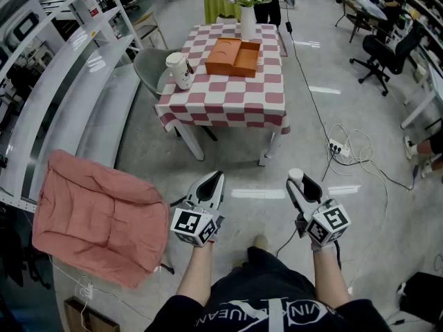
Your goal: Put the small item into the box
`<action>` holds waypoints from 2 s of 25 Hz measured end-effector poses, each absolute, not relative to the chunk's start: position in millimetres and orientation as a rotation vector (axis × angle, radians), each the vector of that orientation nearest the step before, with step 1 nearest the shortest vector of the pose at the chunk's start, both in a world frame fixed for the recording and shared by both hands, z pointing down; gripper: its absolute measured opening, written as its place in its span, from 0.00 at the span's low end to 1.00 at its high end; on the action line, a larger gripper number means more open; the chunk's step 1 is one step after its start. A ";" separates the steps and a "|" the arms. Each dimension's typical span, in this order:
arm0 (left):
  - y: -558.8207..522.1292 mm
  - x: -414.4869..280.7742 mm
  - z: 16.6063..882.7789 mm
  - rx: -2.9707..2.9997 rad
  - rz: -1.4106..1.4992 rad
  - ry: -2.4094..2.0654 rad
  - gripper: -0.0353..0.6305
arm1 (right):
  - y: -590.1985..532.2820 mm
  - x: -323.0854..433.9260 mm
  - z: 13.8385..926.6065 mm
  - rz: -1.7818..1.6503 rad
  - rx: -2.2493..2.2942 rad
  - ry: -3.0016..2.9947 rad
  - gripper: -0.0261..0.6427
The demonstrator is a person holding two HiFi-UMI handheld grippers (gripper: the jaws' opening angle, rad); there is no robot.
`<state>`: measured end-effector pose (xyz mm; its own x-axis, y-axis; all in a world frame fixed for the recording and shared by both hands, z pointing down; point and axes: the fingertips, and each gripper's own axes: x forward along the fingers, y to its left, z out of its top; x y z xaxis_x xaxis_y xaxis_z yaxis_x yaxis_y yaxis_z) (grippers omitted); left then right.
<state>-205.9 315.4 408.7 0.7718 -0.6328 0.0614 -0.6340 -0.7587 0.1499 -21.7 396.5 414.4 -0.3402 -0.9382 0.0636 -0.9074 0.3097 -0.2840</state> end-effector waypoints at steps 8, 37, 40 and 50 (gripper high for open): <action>284.4 -176.8 403.3 2.787 -0.021 -1.012 0.08 | 365.0 -3.4 412.6 -0.403 -1.708 2.493 0.29; 223.6 -127.2 433.3 2.710 0.017 -1.043 0.08 | 312.9 65.7 432.5 -0.500 -1.702 2.441 0.29; 207.9 -110.4 433.5 2.721 0.015 -1.003 0.08 | 299.0 79.8 433.0 -0.502 -1.734 2.411 0.29; 136.3 -89.3 431.6 2.715 0.005 -0.987 0.08 | 228.5 103.8 426.6 -0.501 -1.732 2.388 0.29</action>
<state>-89.3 136.3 431.6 0.7701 -0.6318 0.0888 -0.6327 -0.7382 0.2340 103.8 228.5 426.6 -0.3227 -0.9436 0.0741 -0.8937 0.2780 -0.3522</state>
